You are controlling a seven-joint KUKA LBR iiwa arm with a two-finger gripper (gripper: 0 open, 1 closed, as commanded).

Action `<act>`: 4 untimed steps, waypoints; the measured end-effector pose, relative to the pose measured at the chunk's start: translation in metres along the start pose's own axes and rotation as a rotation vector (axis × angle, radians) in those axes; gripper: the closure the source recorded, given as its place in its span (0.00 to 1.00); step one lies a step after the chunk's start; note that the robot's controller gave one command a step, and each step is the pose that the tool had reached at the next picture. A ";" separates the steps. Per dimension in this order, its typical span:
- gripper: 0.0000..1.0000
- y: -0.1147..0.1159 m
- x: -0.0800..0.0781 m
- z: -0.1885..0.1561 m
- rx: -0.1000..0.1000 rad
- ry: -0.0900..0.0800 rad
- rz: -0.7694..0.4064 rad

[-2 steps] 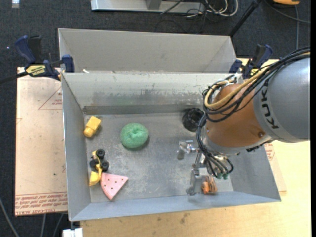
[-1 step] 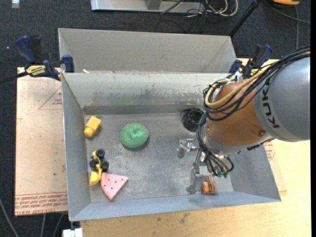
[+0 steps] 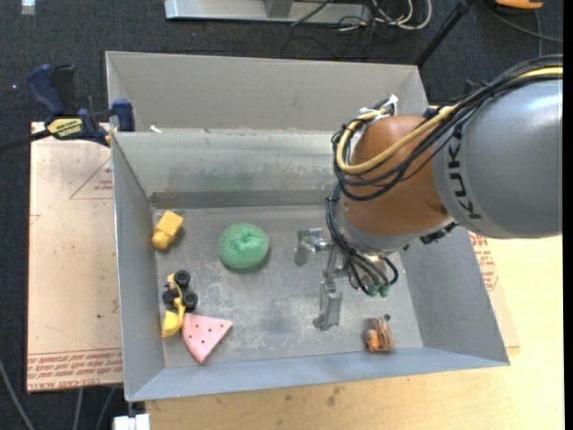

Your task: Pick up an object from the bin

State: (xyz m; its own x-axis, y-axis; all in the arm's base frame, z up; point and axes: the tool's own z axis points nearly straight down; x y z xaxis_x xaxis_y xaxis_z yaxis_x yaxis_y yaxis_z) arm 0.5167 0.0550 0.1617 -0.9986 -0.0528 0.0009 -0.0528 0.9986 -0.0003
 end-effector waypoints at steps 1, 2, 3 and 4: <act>0.00 0.026 -0.011 -0.004 -0.005 -0.011 0.018; 0.00 0.045 -0.022 0.020 -0.001 -0.003 0.092; 0.00 0.086 -0.051 0.042 -0.002 -0.005 0.130; 1.00 0.057 -0.068 0.071 -0.002 -0.004 0.198</act>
Offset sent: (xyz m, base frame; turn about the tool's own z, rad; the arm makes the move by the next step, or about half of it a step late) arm 0.0236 0.0549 -0.0263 0.1072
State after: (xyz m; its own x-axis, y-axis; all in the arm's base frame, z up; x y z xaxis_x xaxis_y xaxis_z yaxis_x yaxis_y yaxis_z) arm 0.5815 0.1158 0.0906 -0.9895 0.1443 -0.0033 0.1443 0.9895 0.0017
